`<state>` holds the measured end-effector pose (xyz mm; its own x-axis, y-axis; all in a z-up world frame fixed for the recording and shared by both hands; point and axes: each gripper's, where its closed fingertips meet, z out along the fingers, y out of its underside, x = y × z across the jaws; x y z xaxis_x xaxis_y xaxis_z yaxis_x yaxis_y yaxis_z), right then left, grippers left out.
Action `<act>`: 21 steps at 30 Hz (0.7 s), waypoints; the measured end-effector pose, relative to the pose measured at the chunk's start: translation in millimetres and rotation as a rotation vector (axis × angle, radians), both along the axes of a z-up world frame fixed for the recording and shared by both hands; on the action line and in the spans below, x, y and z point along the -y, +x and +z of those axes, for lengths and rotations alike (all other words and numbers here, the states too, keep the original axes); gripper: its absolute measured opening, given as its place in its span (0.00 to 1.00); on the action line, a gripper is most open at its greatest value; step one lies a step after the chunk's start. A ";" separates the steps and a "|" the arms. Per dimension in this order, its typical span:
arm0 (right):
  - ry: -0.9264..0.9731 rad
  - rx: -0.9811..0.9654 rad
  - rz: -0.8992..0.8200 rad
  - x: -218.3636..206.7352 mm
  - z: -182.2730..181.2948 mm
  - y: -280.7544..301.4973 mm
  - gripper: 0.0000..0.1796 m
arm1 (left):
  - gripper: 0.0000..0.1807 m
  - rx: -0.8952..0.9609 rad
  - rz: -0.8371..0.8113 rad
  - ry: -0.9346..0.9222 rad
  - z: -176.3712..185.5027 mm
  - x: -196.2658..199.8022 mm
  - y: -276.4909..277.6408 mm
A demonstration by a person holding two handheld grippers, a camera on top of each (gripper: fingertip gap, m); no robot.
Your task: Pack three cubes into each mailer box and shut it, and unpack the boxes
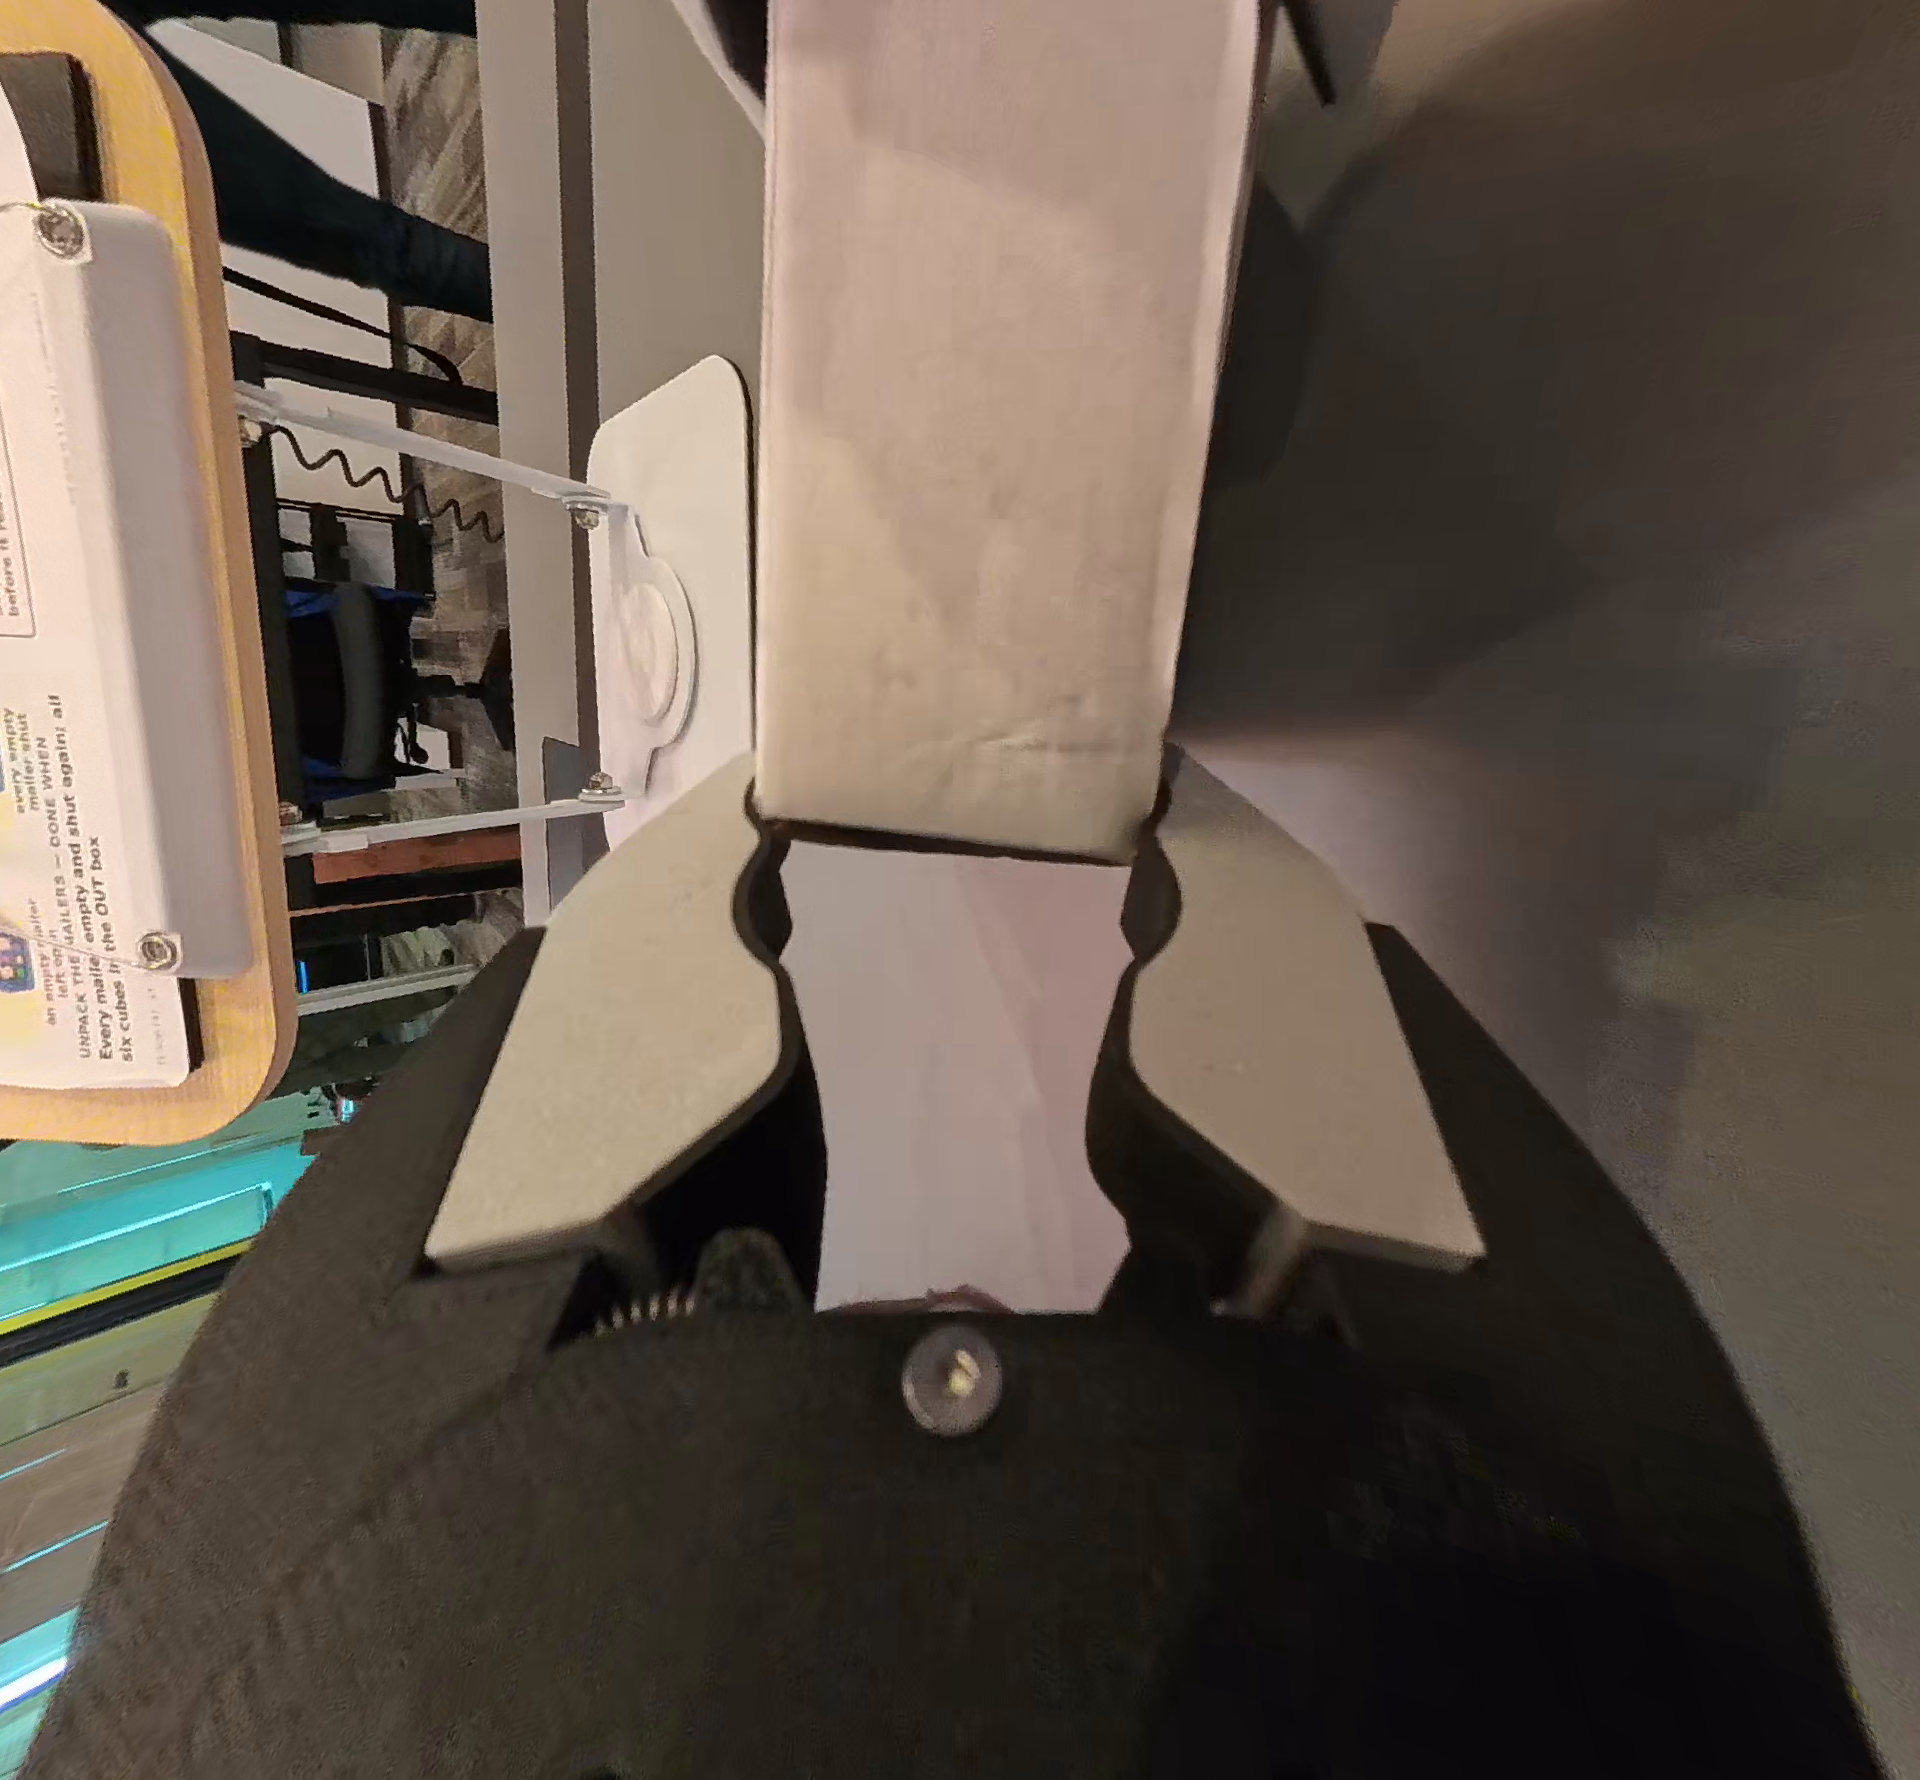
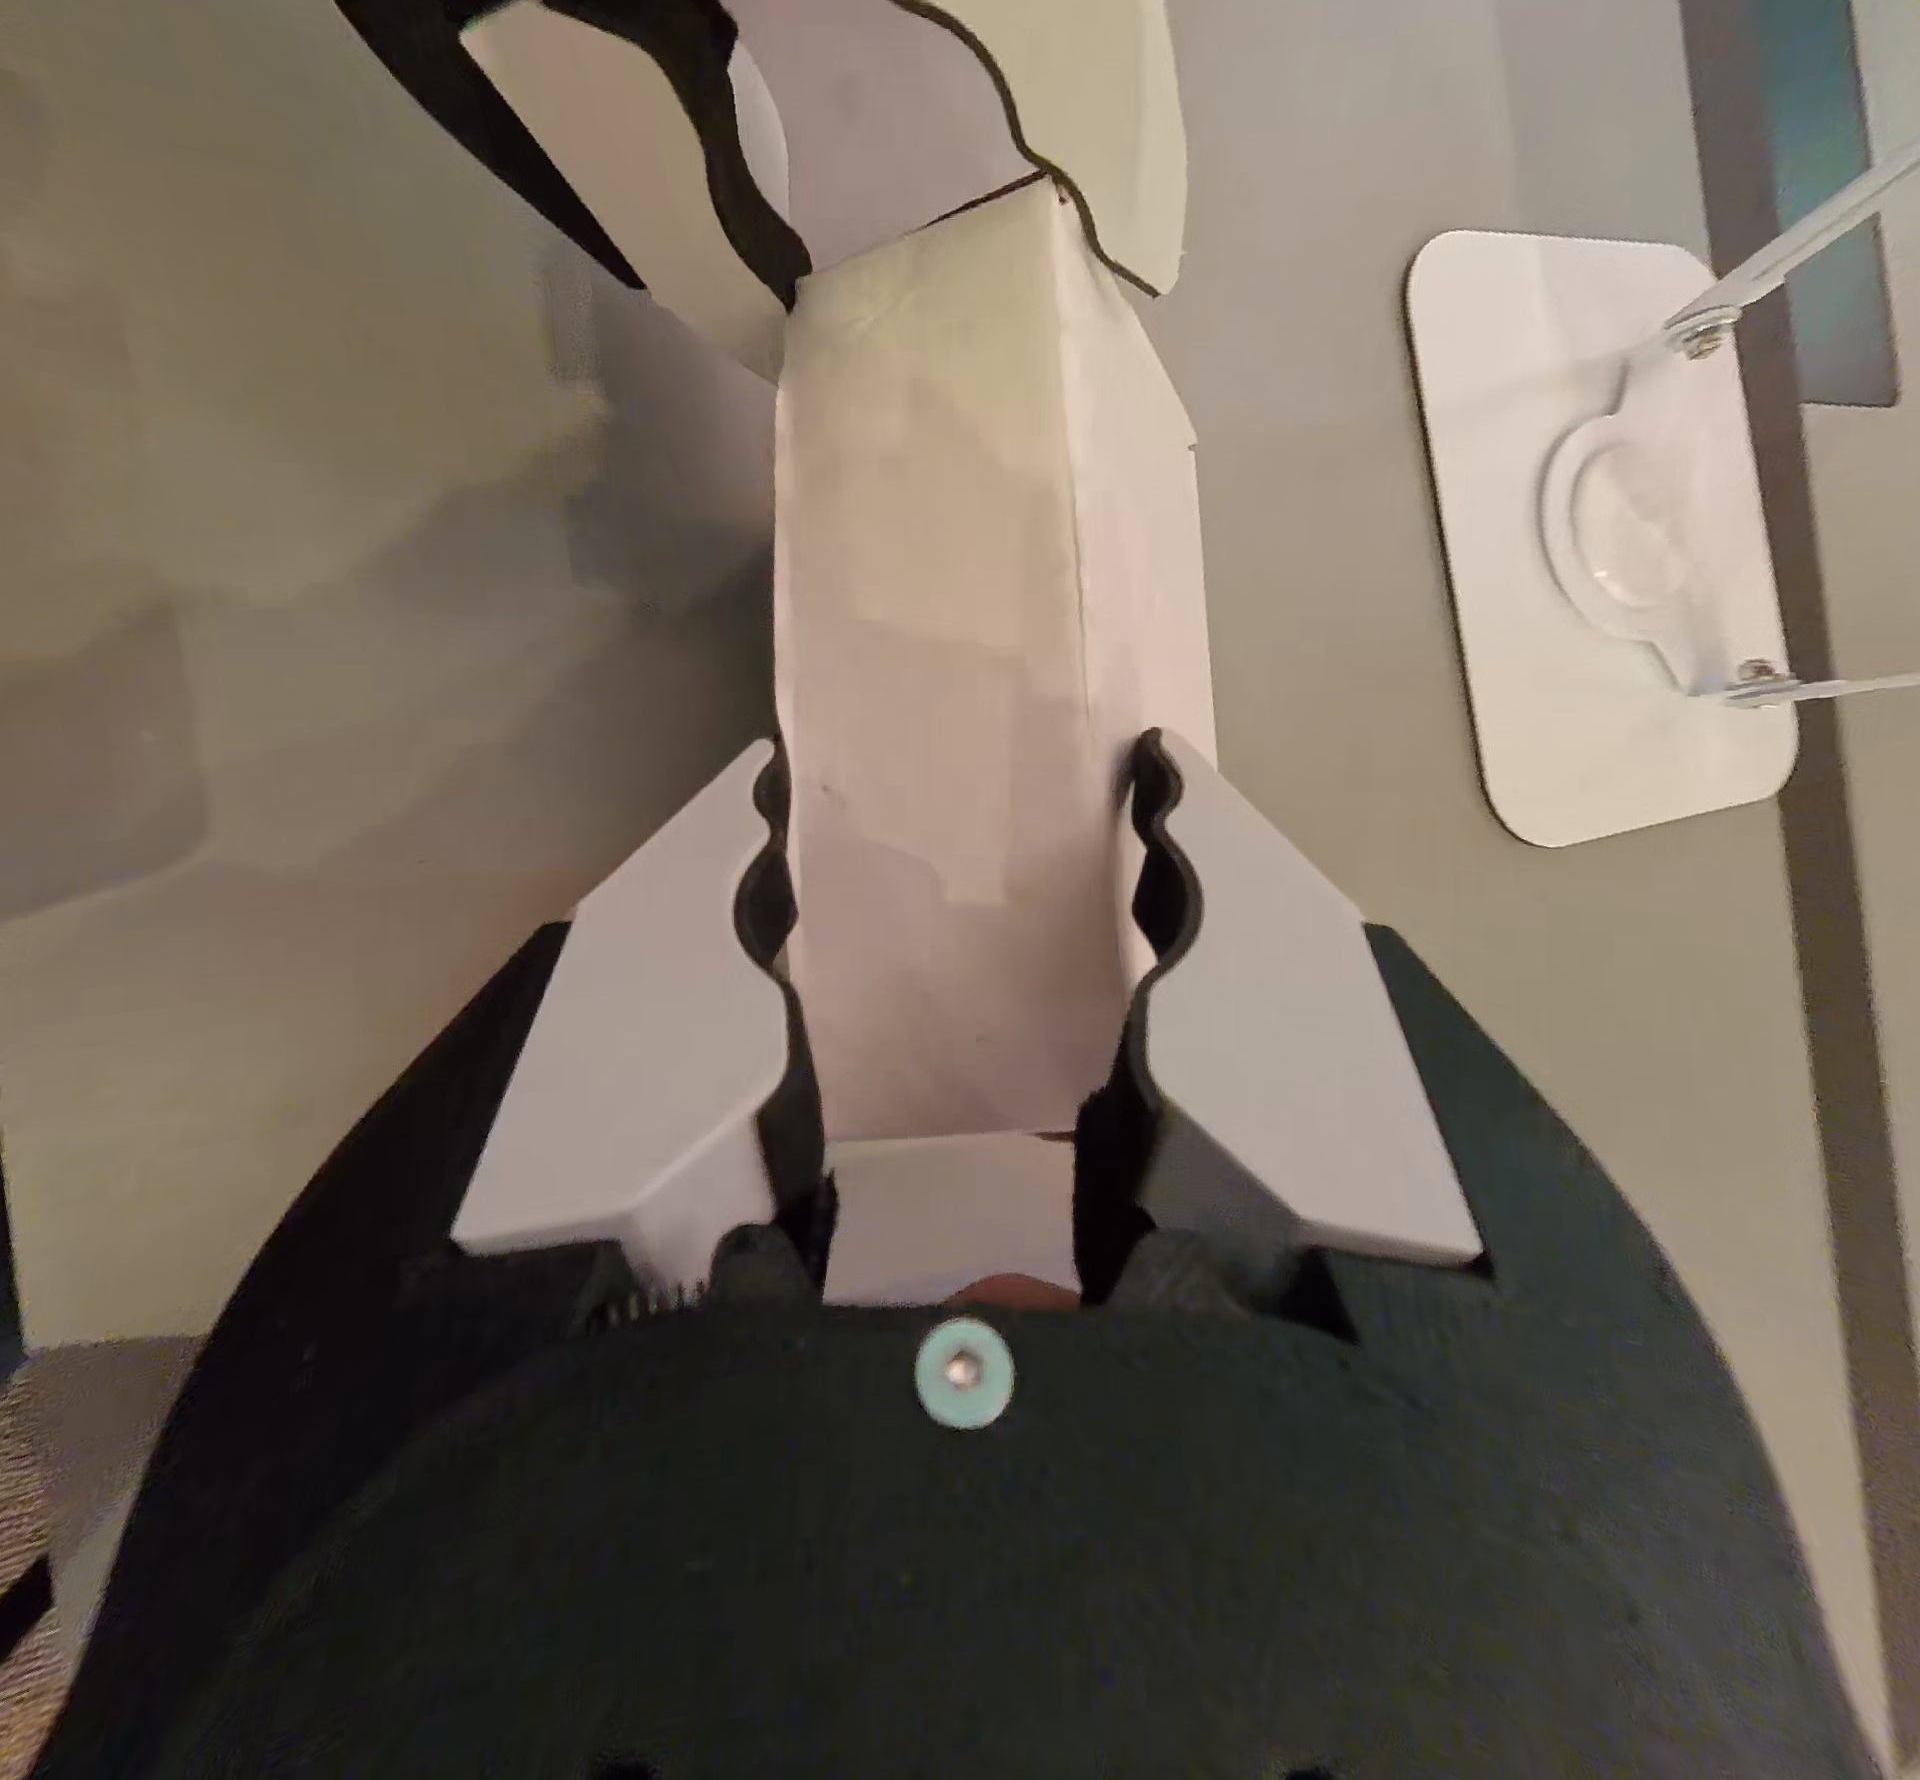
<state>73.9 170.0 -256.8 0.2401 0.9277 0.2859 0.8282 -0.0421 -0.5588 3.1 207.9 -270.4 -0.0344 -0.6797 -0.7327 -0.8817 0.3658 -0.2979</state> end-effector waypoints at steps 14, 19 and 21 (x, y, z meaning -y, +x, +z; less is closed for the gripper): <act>-0.314 -0.298 -0.029 -0.1 58.3 4.2 0.00 | 0.35 -0.013 -0.039 0.048 -1.5 8.0 5.1; -0.265 -0.248 -0.060 -3.6 59.4 3.5 0.00 | 0.35 -0.006 -0.028 0.046 -1.3 7.4 3.6; -0.240 -0.250 -0.035 0.2 58.5 1.9 0.00 | 0.35 0.010 -0.014 0.033 -1.6 7.0 2.4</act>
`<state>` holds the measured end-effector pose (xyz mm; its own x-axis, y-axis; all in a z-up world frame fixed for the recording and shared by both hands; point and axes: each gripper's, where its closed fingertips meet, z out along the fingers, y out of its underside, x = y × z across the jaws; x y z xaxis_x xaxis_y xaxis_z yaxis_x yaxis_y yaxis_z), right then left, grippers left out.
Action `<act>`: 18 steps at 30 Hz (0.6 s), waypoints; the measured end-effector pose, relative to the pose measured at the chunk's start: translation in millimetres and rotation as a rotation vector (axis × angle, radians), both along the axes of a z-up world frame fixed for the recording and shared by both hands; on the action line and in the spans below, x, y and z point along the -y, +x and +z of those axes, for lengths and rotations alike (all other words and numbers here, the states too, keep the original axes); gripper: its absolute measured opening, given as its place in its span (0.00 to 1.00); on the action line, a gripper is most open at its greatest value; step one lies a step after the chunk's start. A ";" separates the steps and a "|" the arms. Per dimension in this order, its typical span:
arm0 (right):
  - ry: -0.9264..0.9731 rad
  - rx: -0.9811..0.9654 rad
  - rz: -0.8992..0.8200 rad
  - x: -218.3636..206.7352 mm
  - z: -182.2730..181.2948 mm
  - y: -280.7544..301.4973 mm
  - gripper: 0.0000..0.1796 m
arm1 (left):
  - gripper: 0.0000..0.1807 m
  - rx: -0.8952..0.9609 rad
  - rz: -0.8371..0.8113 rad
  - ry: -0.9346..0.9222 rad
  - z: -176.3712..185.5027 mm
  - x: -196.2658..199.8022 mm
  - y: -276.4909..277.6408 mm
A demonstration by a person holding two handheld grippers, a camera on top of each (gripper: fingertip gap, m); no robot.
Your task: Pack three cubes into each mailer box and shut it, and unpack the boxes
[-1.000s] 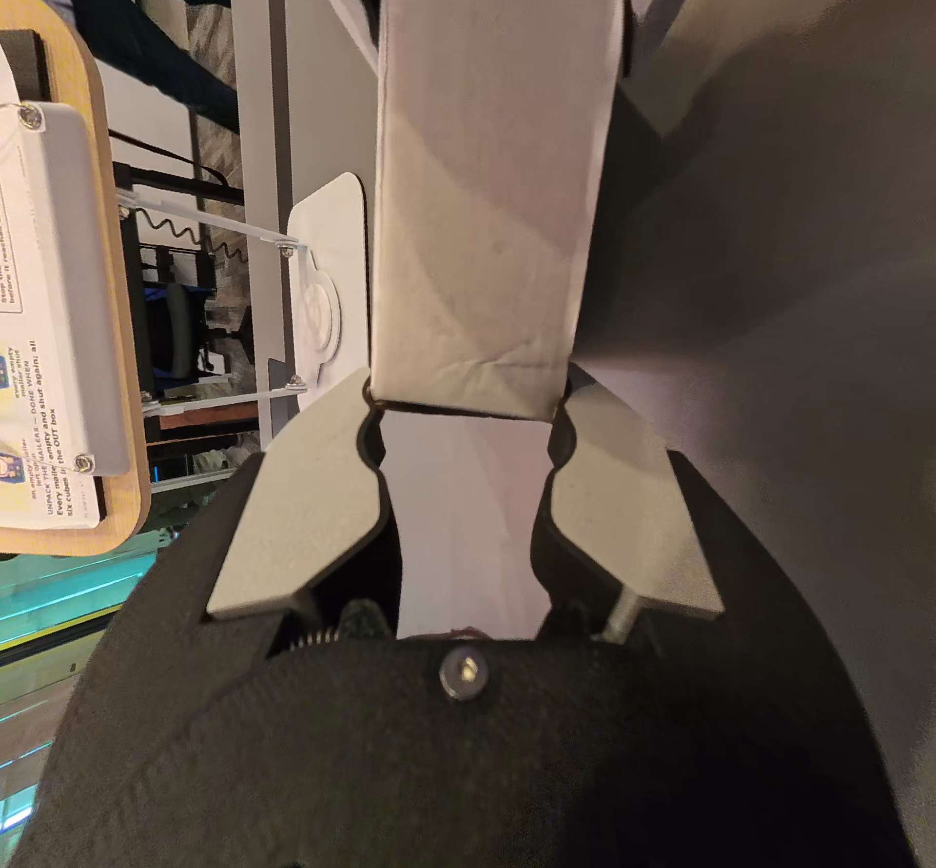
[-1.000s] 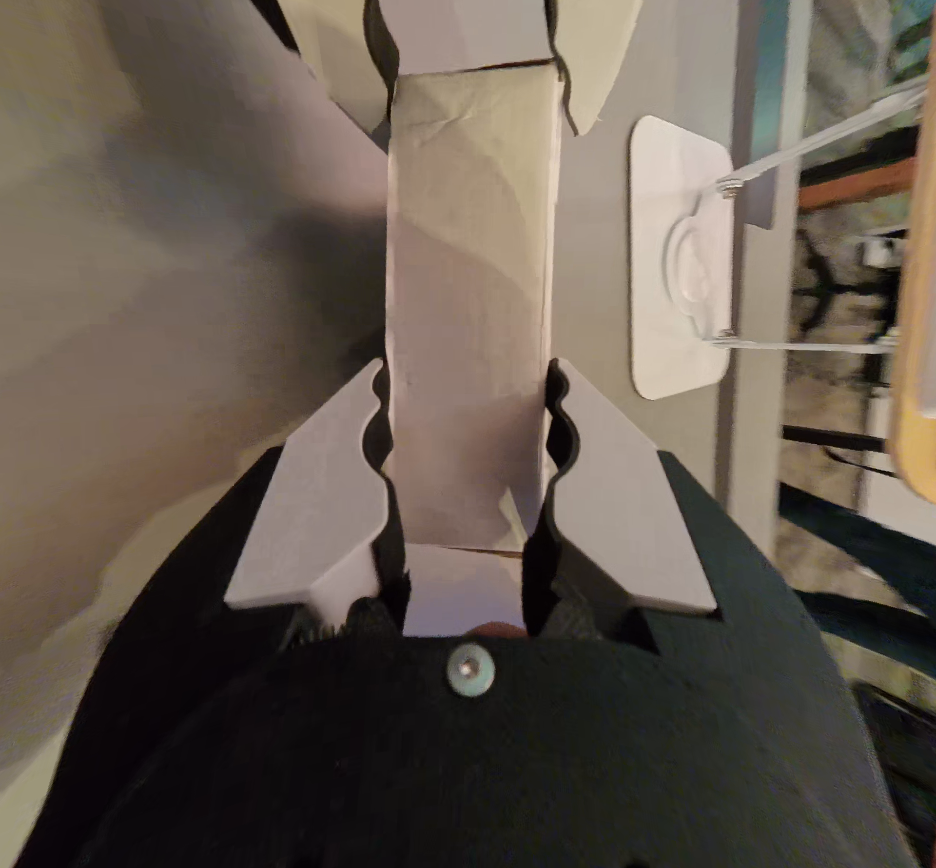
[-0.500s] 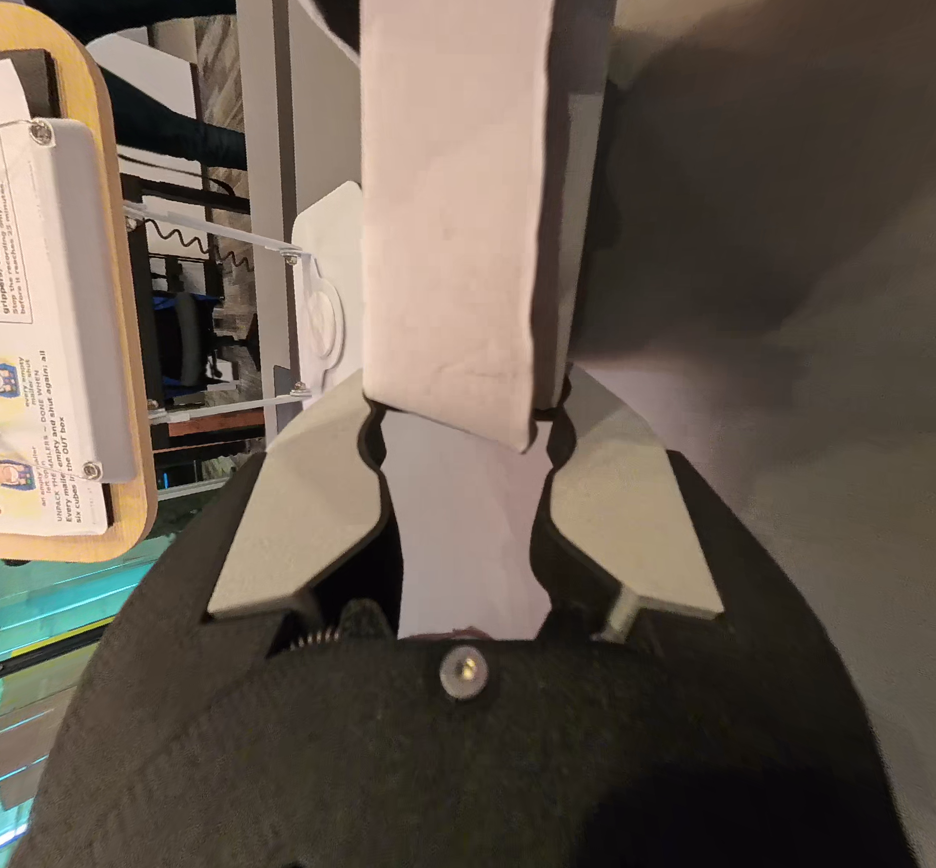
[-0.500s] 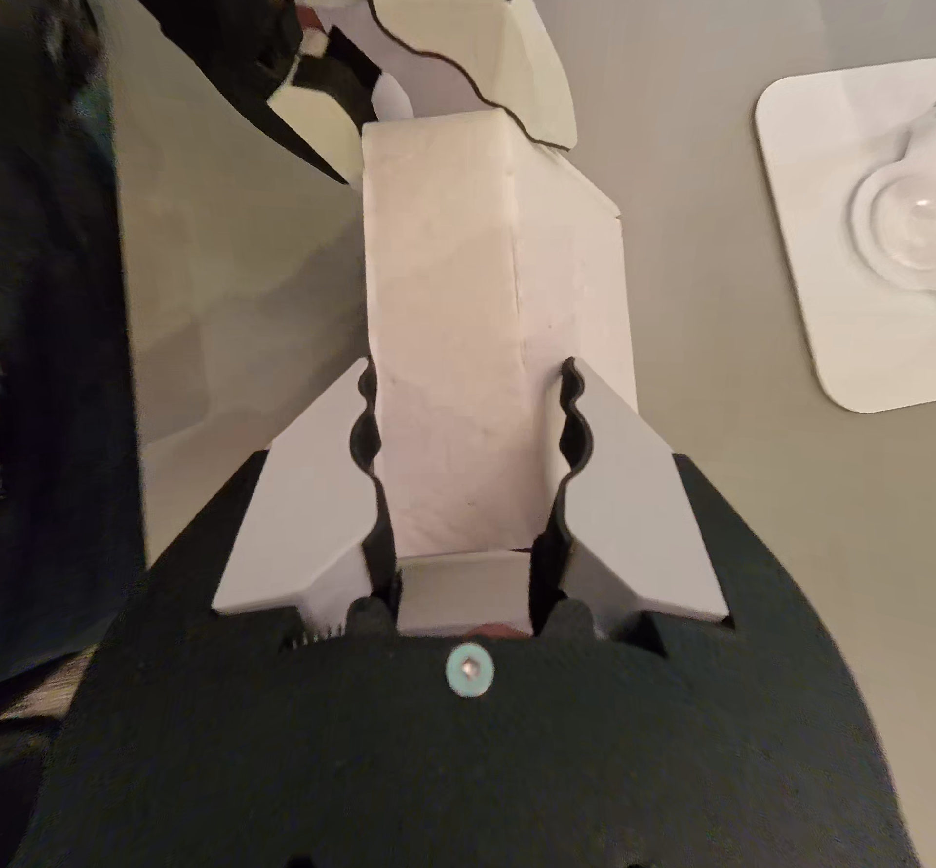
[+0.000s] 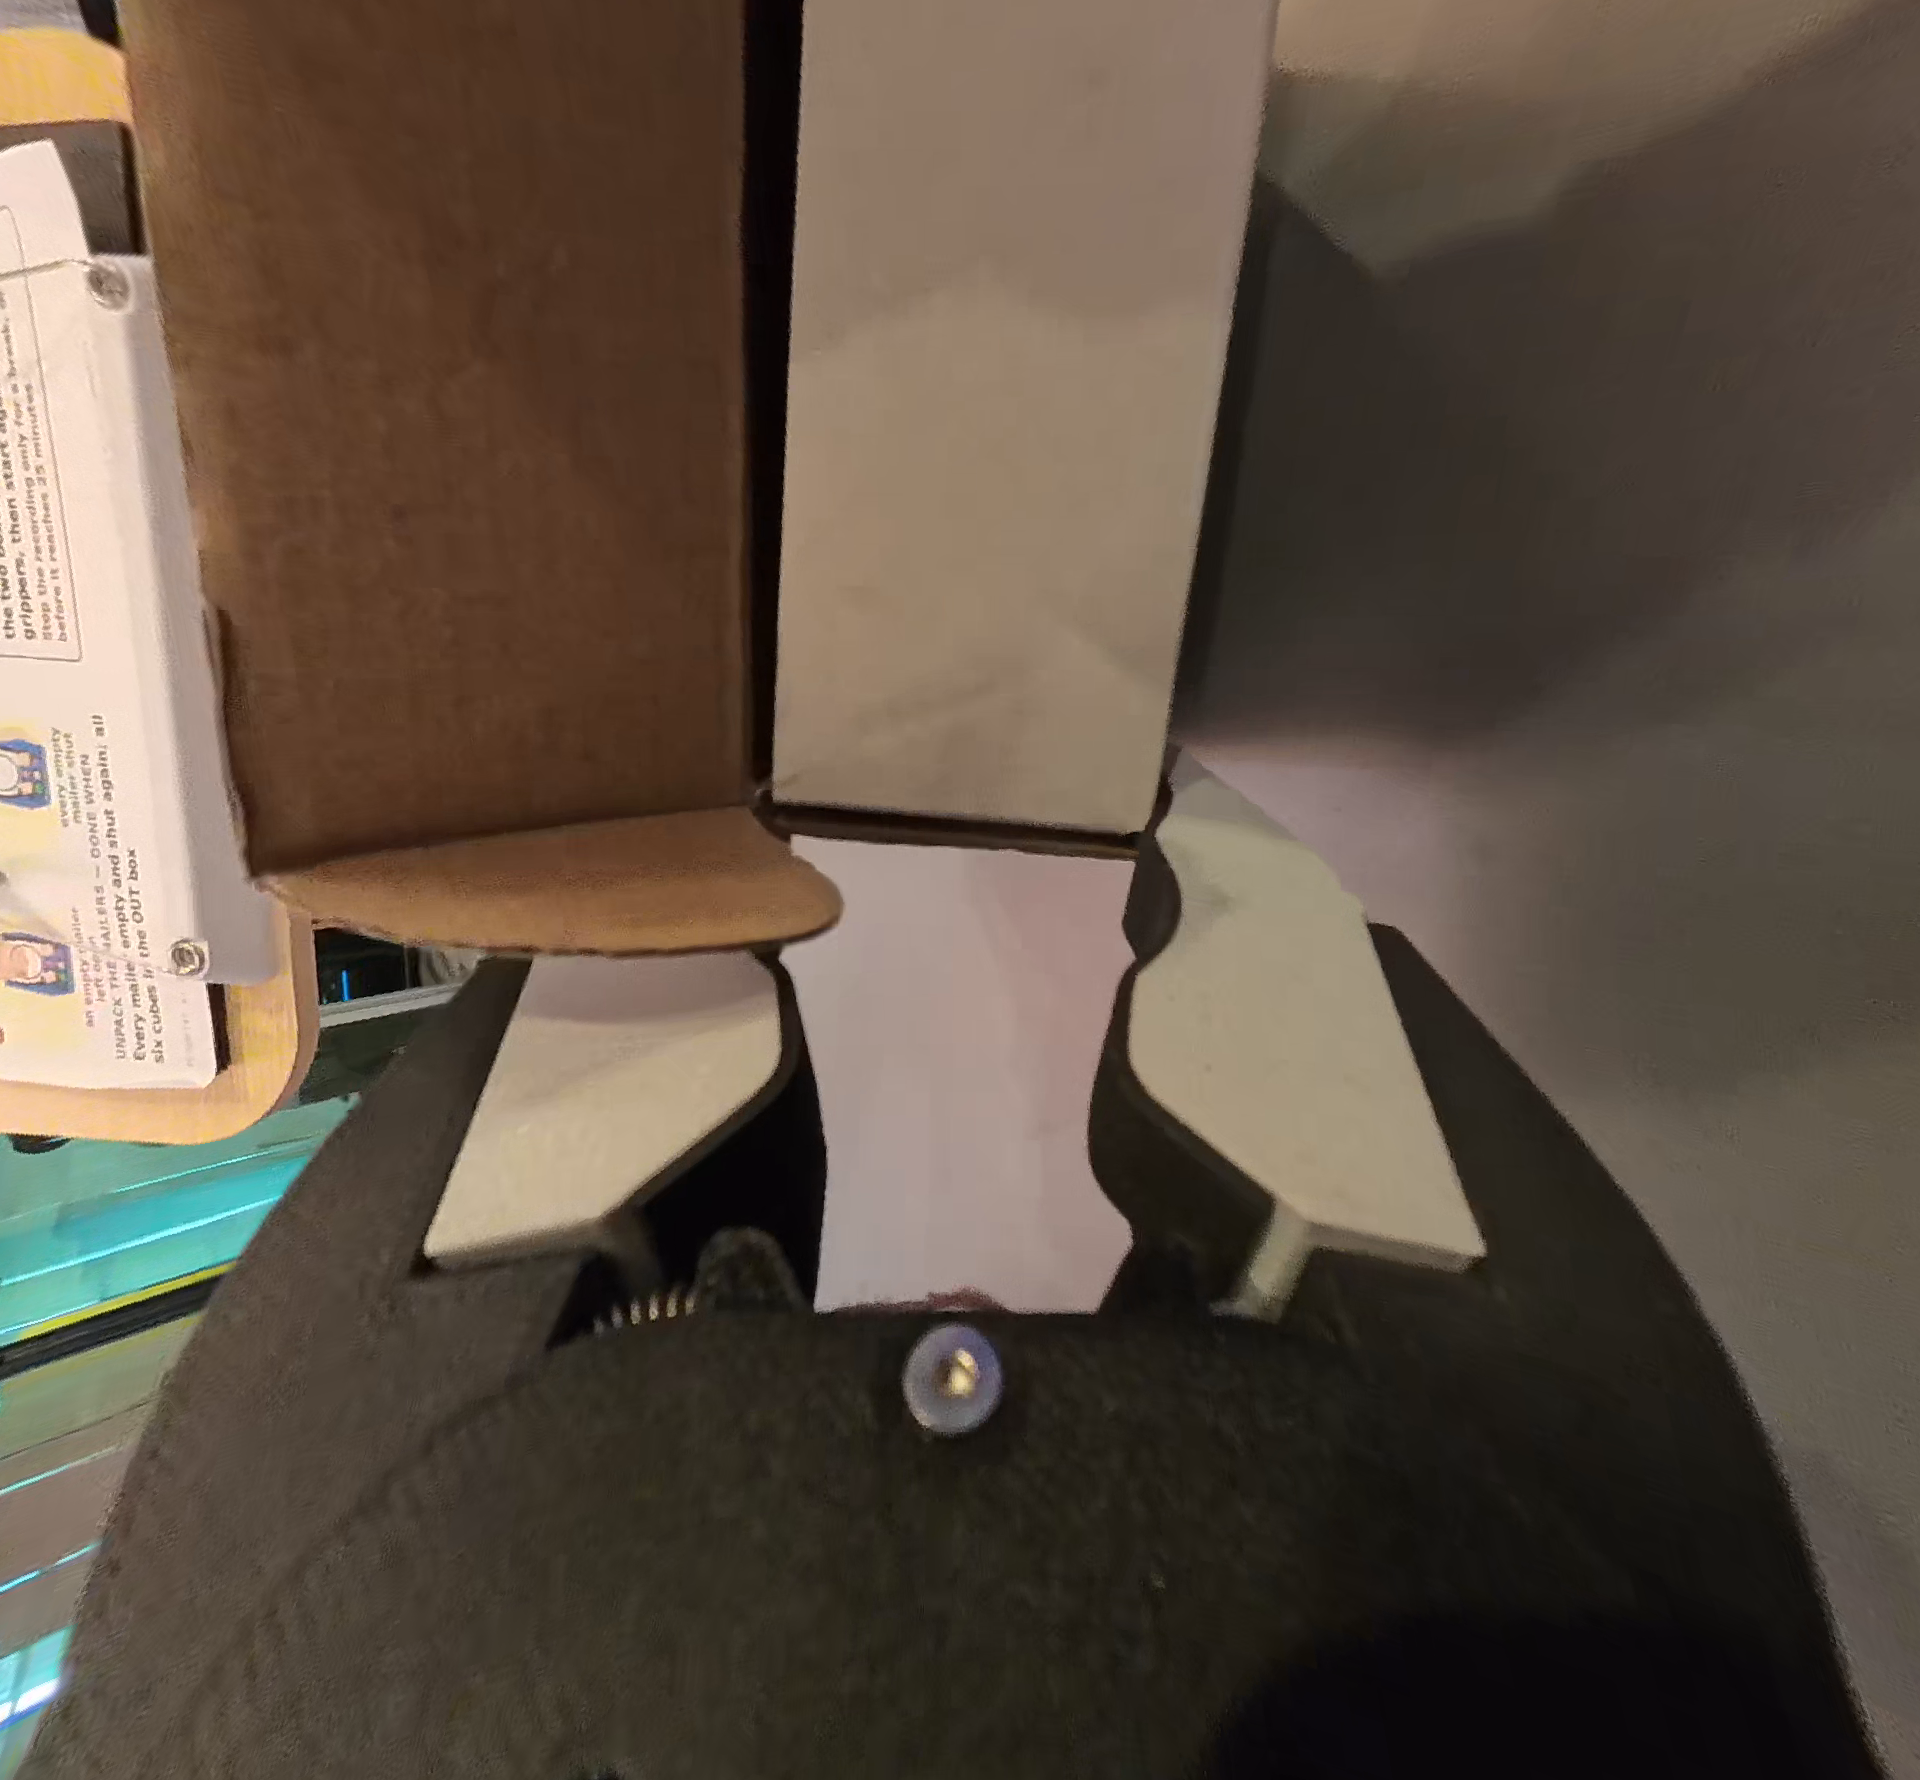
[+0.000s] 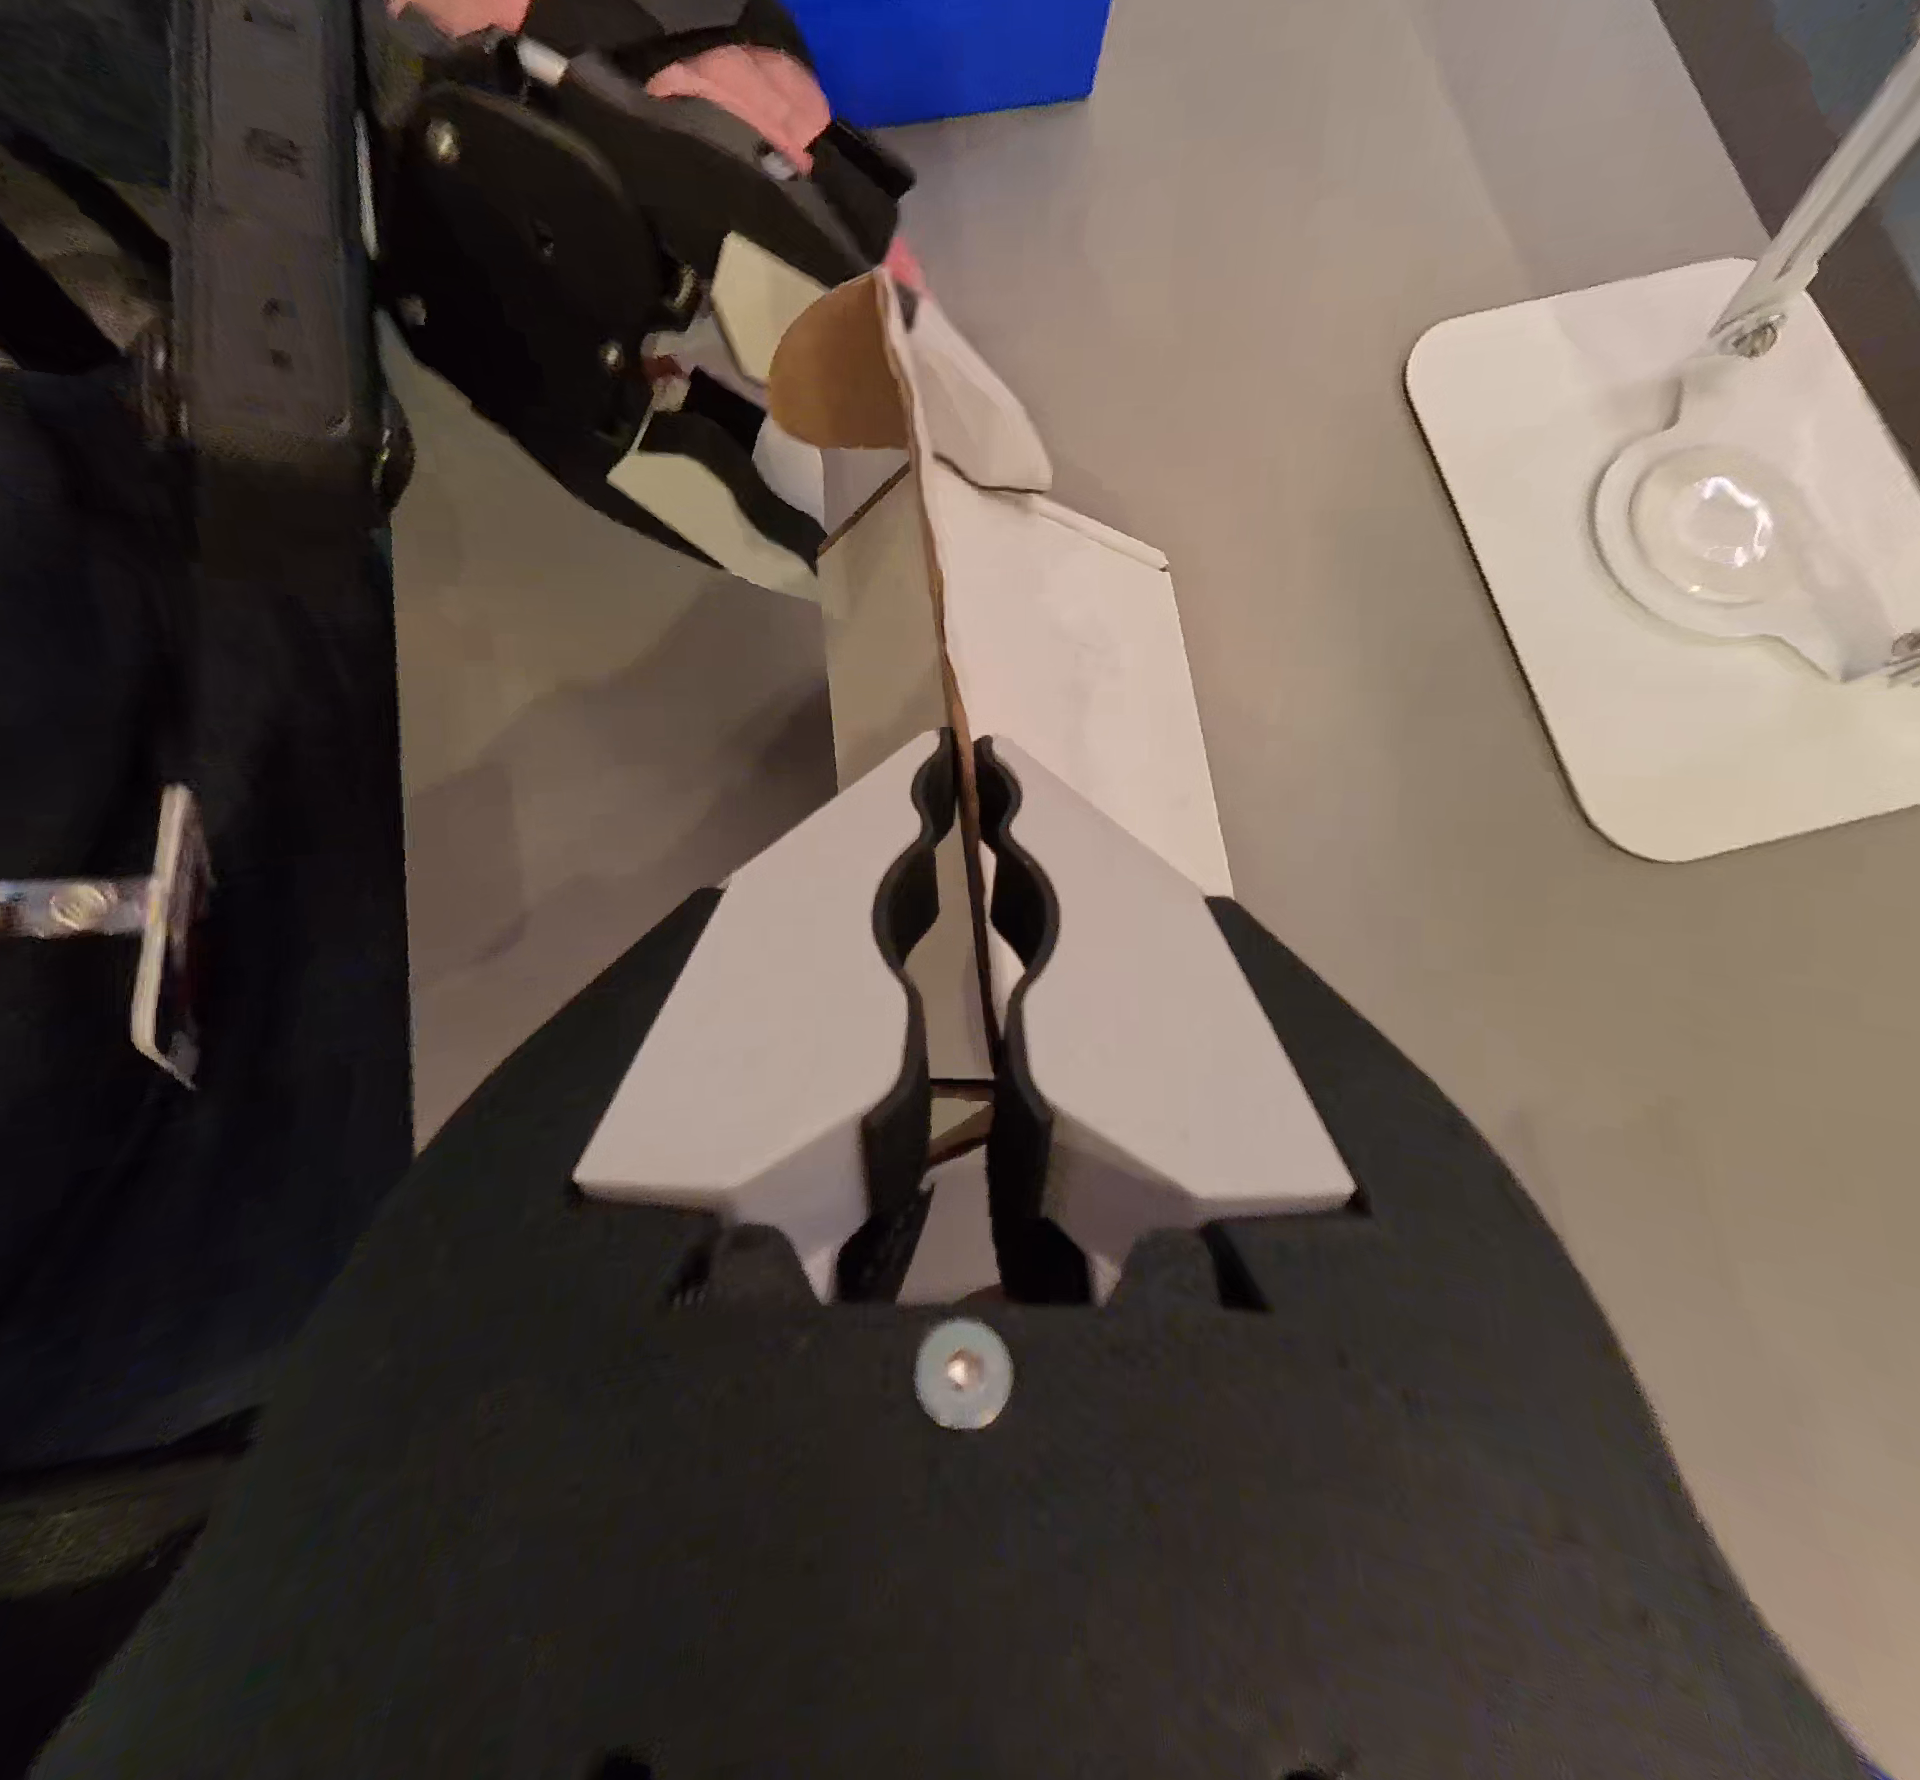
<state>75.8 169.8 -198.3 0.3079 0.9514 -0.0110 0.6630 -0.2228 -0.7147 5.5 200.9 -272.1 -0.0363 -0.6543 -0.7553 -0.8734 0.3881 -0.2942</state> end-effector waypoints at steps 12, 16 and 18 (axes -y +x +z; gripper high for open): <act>0.091 -0.128 -0.160 -21.9 27.1 16.4 0.00 | 0.35 0.006 -0.041 -0.008 -3.6 12.0 5.3; 0.191 -0.054 -0.274 -61.4 35.4 28.1 0.00 | 0.35 -0.051 -0.037 0.040 -7.5 14.3 -1.2; 0.227 0.018 -0.321 -82.7 28.3 35.8 0.00 | 0.35 -0.087 -0.026 0.059 -10.0 16.6 -6.1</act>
<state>111.7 252.6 -169.9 0.5881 0.7846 0.1963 0.5981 -0.2585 -0.7586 -0.6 184.3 -282.1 -0.1196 -0.6065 -0.7861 -0.8842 0.4251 -0.1935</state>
